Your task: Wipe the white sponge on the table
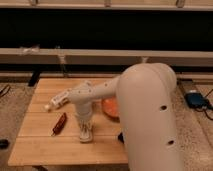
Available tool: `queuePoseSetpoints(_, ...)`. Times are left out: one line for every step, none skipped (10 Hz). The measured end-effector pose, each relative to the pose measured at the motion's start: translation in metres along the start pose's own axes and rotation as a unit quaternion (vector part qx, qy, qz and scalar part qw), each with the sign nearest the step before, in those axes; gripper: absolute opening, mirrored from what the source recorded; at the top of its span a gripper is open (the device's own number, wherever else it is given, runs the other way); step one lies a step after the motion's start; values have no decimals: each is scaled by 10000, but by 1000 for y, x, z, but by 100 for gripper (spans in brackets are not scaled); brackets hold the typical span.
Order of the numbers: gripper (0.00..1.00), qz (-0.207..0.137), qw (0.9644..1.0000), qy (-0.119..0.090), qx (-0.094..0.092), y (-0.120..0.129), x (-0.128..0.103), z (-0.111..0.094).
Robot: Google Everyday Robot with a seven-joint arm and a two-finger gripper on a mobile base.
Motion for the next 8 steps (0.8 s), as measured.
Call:
queuePoseSetpoints(18,-131,9999,1,-22,10,0,-1)
queuePoseSetpoints(25,-251,9997,3,-25,17,1,-2)
queuePoseSetpoints(33,-333,9994,-10,-42,22,1,-4)
queuePoseSetpoints(43,-427,9991,-14,-41,27,3,-6)
queuePoseSetpoints(53,-497,9987,-33,-49,31,3,-10)
queuePoseSetpoints(63,-533,9985,-51,-57,31,3,-13)
queuePoseSetpoints(72,-564,9984,-70,-67,32,3,-16)
queuePoseSetpoints(78,-579,9983,-89,-69,32,3,-19)
